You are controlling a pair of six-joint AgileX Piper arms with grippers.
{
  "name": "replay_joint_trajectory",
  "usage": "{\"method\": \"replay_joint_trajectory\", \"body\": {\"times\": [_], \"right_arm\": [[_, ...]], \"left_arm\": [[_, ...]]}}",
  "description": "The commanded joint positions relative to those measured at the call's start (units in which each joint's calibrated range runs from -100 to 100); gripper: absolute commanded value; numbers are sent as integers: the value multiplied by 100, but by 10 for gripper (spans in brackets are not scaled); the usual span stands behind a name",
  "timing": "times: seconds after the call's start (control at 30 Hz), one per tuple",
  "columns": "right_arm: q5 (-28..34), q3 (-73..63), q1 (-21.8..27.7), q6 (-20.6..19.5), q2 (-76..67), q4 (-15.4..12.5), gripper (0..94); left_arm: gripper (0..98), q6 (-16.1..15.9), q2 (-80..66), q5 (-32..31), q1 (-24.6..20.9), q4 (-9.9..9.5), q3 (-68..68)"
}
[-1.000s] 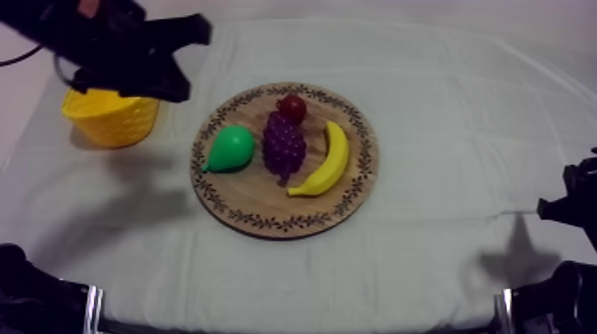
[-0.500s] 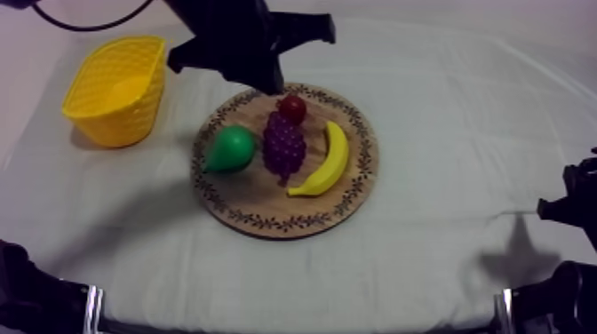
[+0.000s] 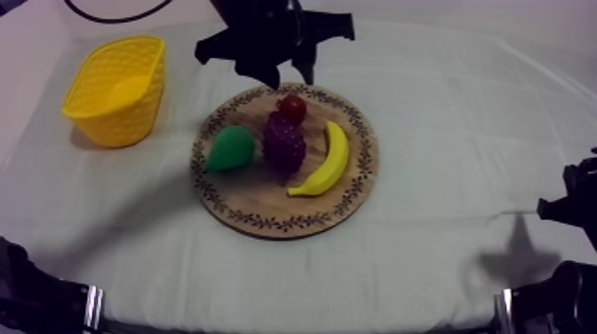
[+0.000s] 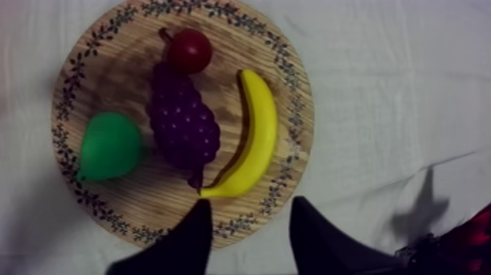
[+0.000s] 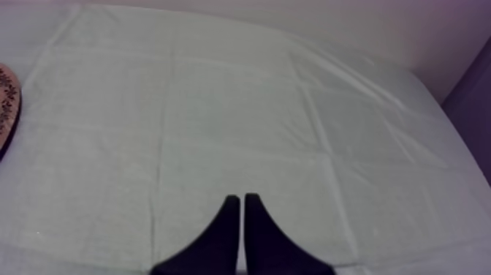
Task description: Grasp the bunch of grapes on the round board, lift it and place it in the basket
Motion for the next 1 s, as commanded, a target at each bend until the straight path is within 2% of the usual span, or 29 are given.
{"method": "replay_joint_trajectory", "body": {"times": [0.0,0.17,0.3,0.53,0.97], "right_arm": [[-3,-5,0,2,-2,-1,3],[-3,-5,0,2,-2,-1,3],[-3,-5,0,2,-2,-1,3],[-3,-5,0,2,-2,-1,3],[-3,-5,0,2,-2,-1,3]], "left_arm": [[647,-7,51,-4,7,-4,-42],[810,-3,218,-45,11,-7,-80],[876,-32,400,-155,-28,14,-24],[926,-83,885,-318,-165,37,217],[944,-279,1946,-524,-449,130,119]]}}
